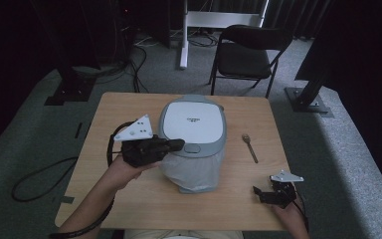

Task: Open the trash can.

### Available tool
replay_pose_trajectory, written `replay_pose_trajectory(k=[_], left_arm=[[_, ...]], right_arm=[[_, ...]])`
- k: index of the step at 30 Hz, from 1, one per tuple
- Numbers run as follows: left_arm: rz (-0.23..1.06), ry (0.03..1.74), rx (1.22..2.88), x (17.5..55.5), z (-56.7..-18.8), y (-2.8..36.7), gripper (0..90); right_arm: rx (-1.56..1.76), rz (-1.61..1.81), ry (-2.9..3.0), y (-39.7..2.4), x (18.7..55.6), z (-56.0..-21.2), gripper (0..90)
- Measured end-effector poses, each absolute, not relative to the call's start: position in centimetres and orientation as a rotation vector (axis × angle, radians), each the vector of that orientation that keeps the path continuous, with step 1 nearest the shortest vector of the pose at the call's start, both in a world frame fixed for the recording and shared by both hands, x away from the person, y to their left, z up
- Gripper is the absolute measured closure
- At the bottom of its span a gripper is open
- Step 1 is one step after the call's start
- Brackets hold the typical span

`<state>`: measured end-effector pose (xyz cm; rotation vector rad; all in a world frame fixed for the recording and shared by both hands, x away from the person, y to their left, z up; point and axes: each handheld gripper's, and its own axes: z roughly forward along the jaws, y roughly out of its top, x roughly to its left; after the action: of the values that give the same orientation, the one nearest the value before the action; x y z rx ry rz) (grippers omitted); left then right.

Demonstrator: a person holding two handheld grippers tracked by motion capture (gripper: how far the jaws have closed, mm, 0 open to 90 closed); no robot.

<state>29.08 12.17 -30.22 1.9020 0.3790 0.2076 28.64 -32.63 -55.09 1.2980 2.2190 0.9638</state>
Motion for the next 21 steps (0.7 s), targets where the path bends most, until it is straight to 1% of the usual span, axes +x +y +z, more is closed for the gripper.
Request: replay_pose_trajectory(k=[9,10,21], left_arm=[[0.163,0.367,1.931,29.7,-30.4,9.7,90.0],[0.173,0.365,1.947,29.8,-30.5,9.3,90.0],[0.174,0.389,1.983,30.7,-31.4,9.0,90.0]], right_arm=[[1.3,0.963,2.217,-32.6,28.6,-55.1,13.7],[1.3,0.962,2.216,-32.6,28.6,-55.1,13.7],[1.303,0.962,2.214,-32.6,28.6,-55.1,13.7]])
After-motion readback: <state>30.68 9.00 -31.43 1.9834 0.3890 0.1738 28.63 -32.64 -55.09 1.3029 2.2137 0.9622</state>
